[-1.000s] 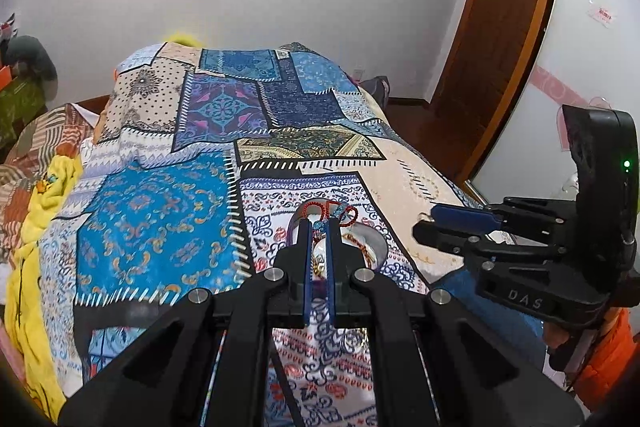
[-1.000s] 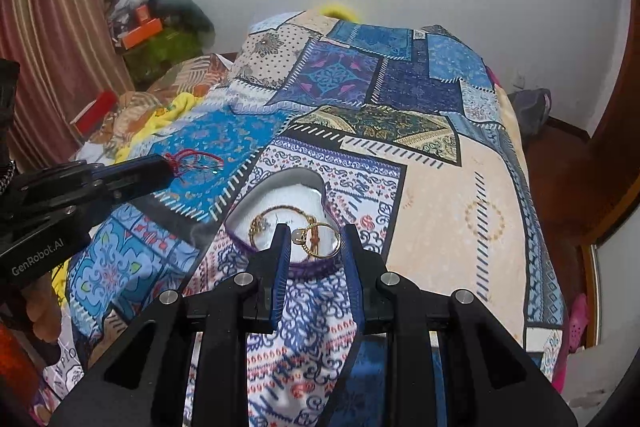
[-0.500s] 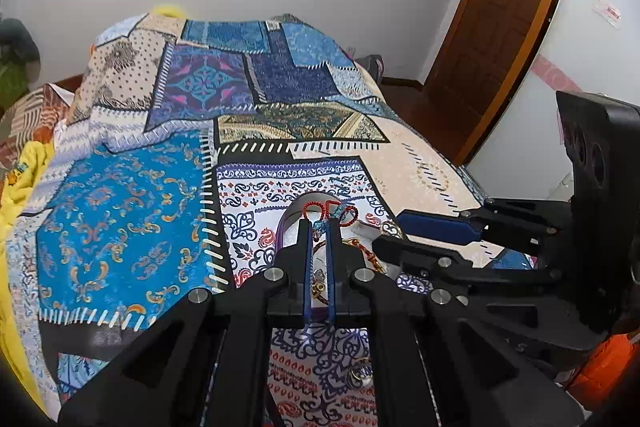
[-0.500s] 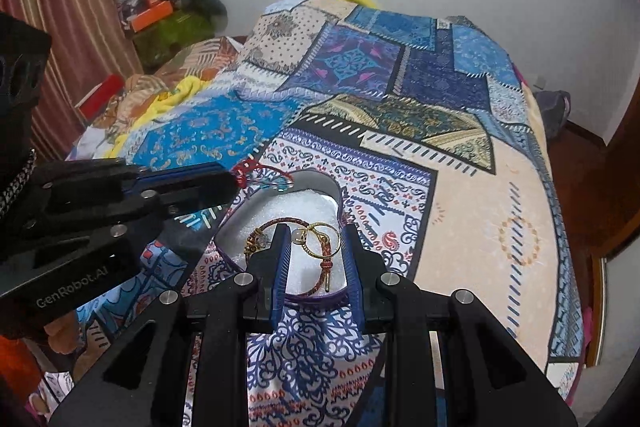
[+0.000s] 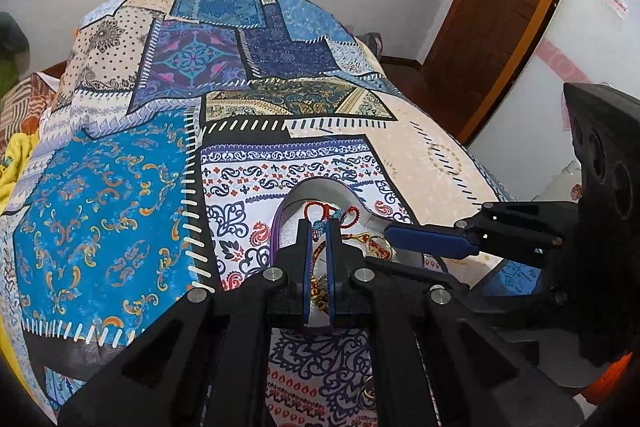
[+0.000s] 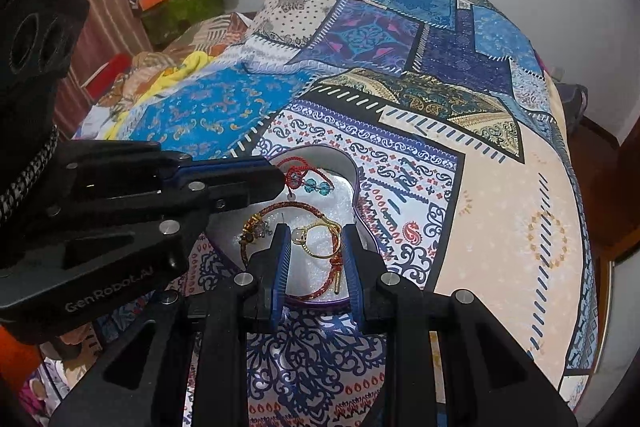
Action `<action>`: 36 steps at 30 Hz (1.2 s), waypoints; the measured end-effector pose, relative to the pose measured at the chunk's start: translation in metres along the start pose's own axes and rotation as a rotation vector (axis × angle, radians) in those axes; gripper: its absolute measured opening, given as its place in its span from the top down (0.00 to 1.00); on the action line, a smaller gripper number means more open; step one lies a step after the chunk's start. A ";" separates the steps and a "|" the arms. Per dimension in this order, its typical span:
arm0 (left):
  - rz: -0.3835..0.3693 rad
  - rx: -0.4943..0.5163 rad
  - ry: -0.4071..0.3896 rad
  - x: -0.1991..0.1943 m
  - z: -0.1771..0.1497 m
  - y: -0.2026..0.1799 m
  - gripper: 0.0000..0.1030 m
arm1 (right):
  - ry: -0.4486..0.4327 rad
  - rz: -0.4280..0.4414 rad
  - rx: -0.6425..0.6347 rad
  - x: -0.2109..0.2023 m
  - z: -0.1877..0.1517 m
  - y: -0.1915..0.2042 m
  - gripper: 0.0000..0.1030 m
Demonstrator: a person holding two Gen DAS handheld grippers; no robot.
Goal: Organize jewelry
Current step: 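Carry both items over the tin and open both grippers to drop them in, then lift both grippers from the tin and move toward the remaining rings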
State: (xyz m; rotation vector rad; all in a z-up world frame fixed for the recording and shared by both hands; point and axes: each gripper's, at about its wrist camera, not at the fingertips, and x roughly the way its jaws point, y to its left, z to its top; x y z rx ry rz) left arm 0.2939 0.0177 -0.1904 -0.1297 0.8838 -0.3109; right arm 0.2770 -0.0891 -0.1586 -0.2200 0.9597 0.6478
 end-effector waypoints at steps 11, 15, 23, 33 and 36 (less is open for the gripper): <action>0.015 0.008 -0.021 -0.010 0.000 -0.003 0.96 | 0.014 -0.028 -0.022 0.004 -0.001 0.003 0.77; 0.024 0.005 -0.021 -0.015 0.001 -0.004 0.95 | 0.031 -0.042 -0.026 0.004 -0.001 0.005 0.77; 0.054 0.024 -0.032 -0.035 -0.003 -0.008 0.95 | 0.054 -0.063 -0.031 -0.004 -0.003 0.009 0.75; 0.100 0.048 -0.099 -0.083 -0.011 -0.019 0.74 | 0.000 -0.101 -0.025 -0.042 -0.004 0.020 0.73; 0.115 0.054 -0.108 -0.095 -0.016 -0.022 0.73 | -0.019 -0.109 -0.022 -0.054 -0.006 0.023 0.73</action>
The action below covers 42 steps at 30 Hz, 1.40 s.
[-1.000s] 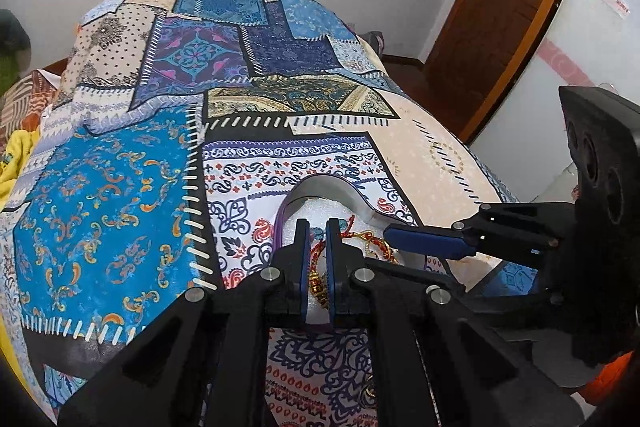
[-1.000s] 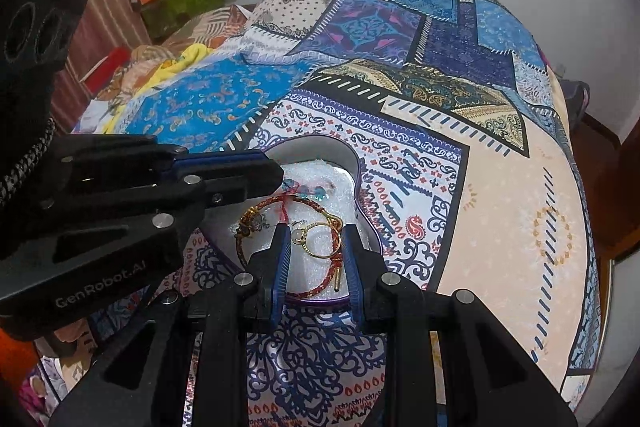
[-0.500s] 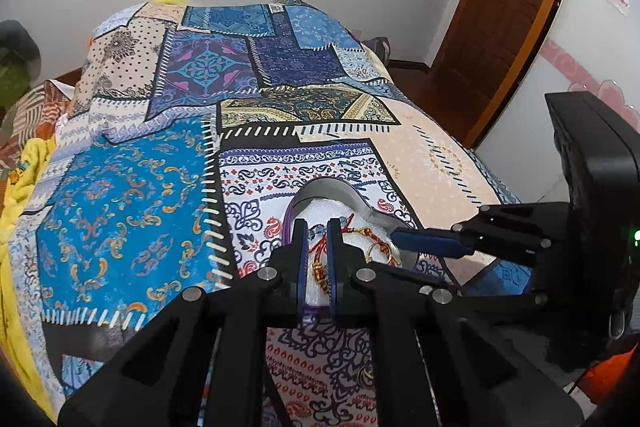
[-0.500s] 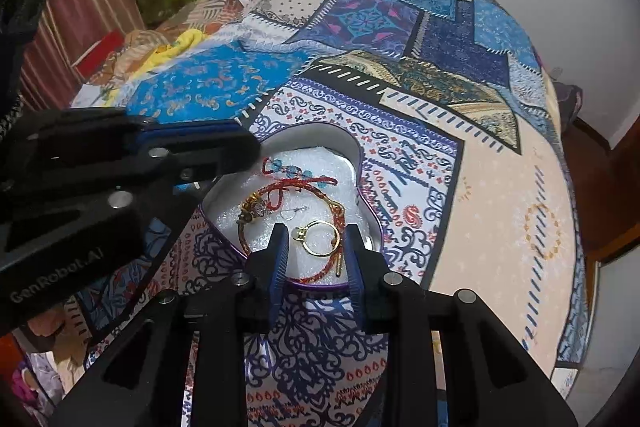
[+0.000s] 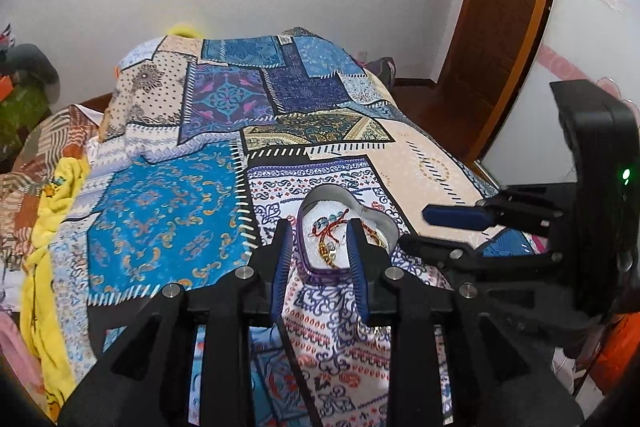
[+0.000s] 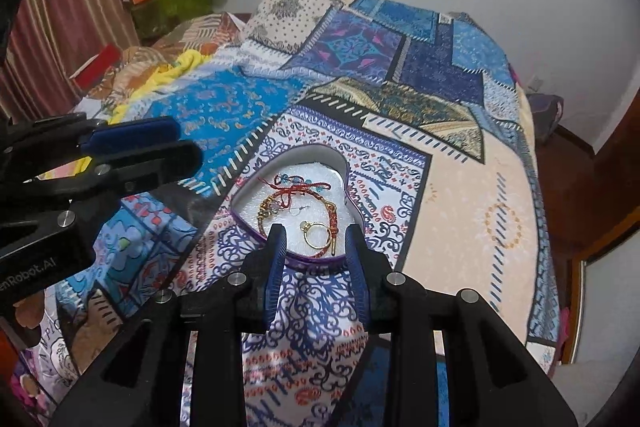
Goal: Organize jewelry
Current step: 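Lift both grippers from the tin and move toward the remaining rings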
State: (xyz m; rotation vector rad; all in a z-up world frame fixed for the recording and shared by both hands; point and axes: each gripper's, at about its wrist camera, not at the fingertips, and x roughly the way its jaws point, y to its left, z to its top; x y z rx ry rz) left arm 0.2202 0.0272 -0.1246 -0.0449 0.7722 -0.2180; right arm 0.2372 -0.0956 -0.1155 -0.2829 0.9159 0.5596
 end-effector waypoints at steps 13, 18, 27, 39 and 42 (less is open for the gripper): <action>0.031 -0.022 0.024 -0.027 -0.033 0.000 0.66 | -0.022 0.009 0.022 -0.025 -0.020 0.012 0.72; 0.033 -0.030 0.074 -0.019 -0.055 0.000 0.66 | 0.022 0.025 0.031 -0.013 -0.035 0.016 0.72; 0.031 -0.097 0.155 -0.001 -0.095 0.007 0.66 | 0.145 0.086 0.030 0.023 -0.060 0.032 0.72; 0.030 -0.112 0.194 0.007 -0.111 0.010 0.66 | 0.153 0.088 -0.045 0.041 -0.056 0.048 0.72; 0.021 -0.098 0.193 0.009 -0.108 0.005 0.66 | 0.146 0.100 -0.039 0.040 -0.058 0.046 0.72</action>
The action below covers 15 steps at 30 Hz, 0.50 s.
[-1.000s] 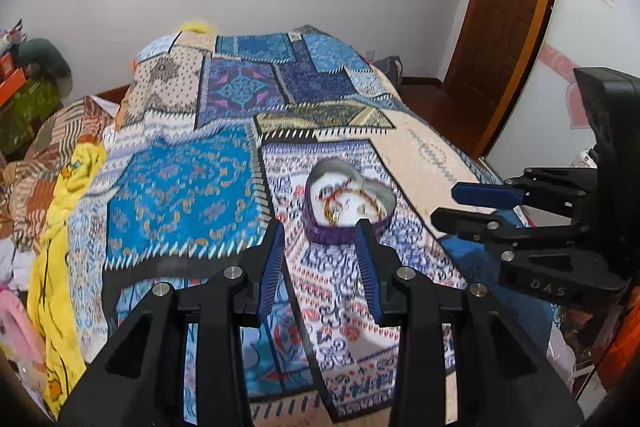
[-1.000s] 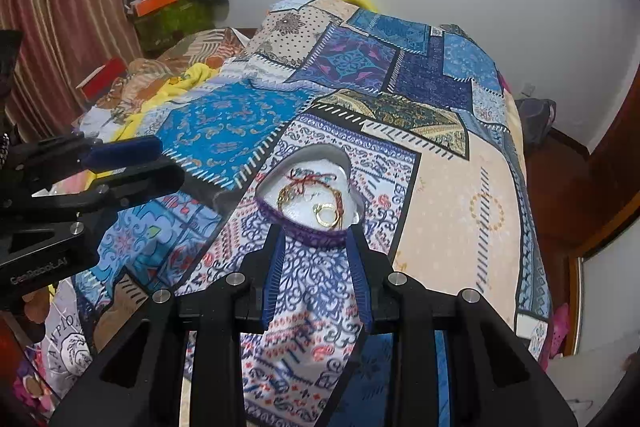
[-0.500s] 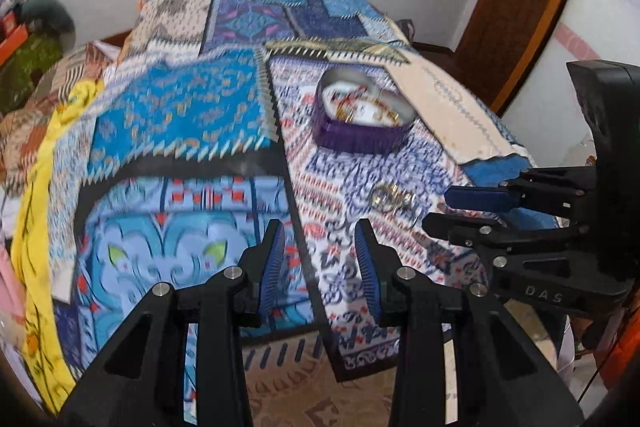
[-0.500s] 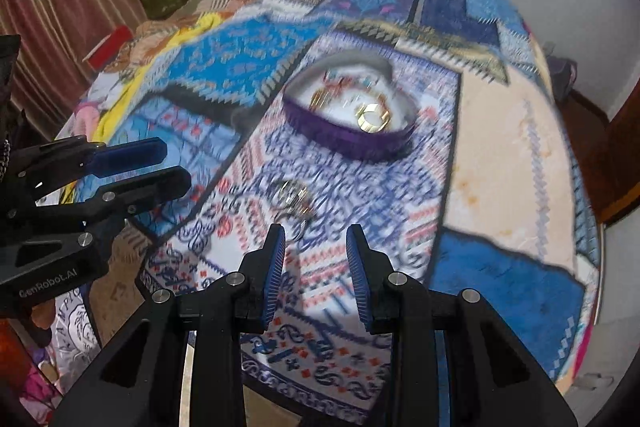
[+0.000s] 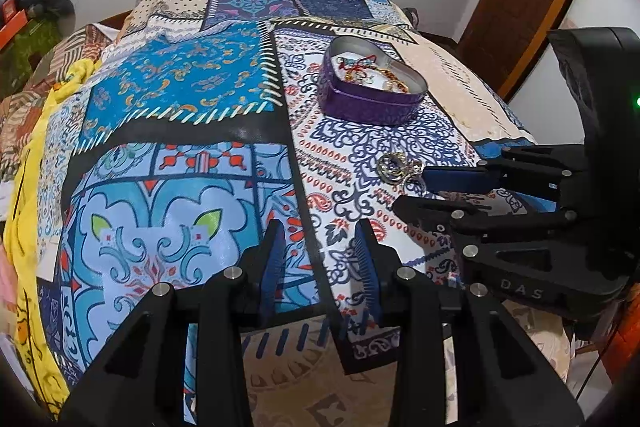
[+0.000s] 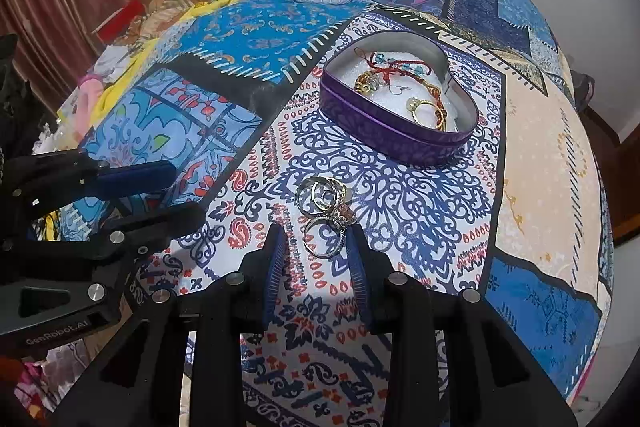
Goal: Organize jewelry
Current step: 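Lift both grippers from the tin and move toward the remaining rings, then grasp a ring with the right gripper while the left gripper grasps a silver ring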
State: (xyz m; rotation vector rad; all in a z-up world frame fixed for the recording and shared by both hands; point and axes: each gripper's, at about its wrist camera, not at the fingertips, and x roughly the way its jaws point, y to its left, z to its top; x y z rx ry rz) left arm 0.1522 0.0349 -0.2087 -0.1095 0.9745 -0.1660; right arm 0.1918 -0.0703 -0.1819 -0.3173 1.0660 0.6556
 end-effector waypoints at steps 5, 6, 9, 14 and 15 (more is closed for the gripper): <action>-0.016 0.024 0.010 0.006 0.007 -0.010 0.66 | -0.014 0.011 0.020 -0.003 -0.002 -0.007 0.86; -0.020 0.030 0.012 0.007 0.009 -0.013 0.66 | -0.019 0.011 0.032 -0.004 -0.002 -0.011 0.92; -0.025 0.059 0.010 0.010 0.013 -0.023 0.66 | -0.035 0.015 0.077 -0.010 -0.006 -0.022 0.94; -0.037 0.094 0.013 0.019 0.020 -0.037 0.66 | -0.053 -0.002 0.110 -0.018 -0.015 -0.035 0.94; -0.036 0.097 0.015 0.023 0.022 -0.038 0.66 | -0.053 -0.010 0.114 -0.020 -0.016 -0.038 0.94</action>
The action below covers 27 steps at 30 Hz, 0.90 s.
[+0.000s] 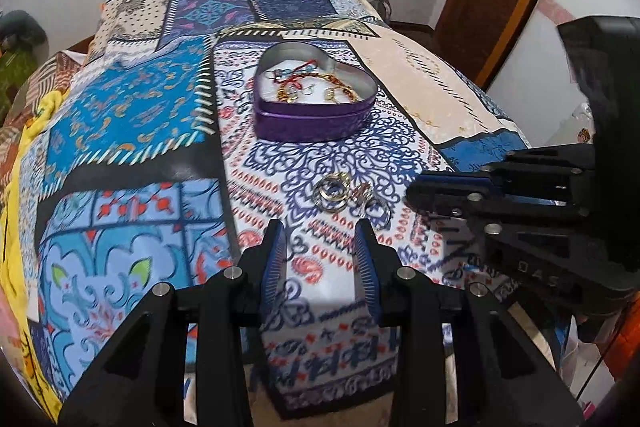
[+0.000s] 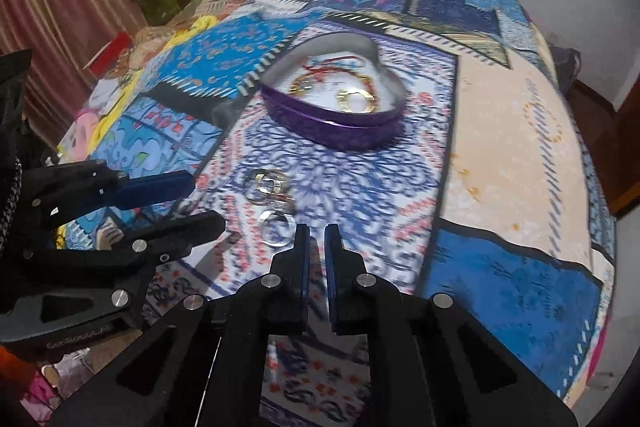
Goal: Organize jewelry
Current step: 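Grasp a ring with the right gripper while the left gripper grasps a silver ring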
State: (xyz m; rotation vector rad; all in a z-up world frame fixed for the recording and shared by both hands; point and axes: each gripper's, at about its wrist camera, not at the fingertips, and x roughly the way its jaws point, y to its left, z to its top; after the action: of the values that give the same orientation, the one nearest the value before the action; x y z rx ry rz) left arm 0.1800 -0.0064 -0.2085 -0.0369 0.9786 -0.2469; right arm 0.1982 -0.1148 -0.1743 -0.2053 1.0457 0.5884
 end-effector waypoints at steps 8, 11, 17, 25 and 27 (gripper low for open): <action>-0.005 0.008 -0.012 0.017 0.010 -0.001 0.66 | 0.029 0.048 0.087 -0.003 -0.001 -0.022 0.92; -0.001 0.041 -0.029 0.018 0.010 -0.004 0.67 | 0.029 0.039 0.077 -0.003 -0.001 -0.021 0.88; 0.009 0.081 -0.044 0.020 0.011 -0.006 0.80 | 0.025 0.032 0.047 -0.004 0.000 -0.015 0.74; -0.008 0.052 -0.066 0.008 0.007 0.001 0.80 | 0.026 0.028 0.010 0.002 0.008 0.000 0.74; -0.009 0.037 -0.075 0.002 0.005 0.005 0.80 | 0.042 0.036 -0.023 0.007 0.011 0.008 0.74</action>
State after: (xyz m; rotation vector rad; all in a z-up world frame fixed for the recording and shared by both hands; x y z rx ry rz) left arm 0.1860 -0.0023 -0.2077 -0.0166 0.8996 -0.2704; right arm 0.2049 -0.1014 -0.1740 -0.2204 1.0852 0.6316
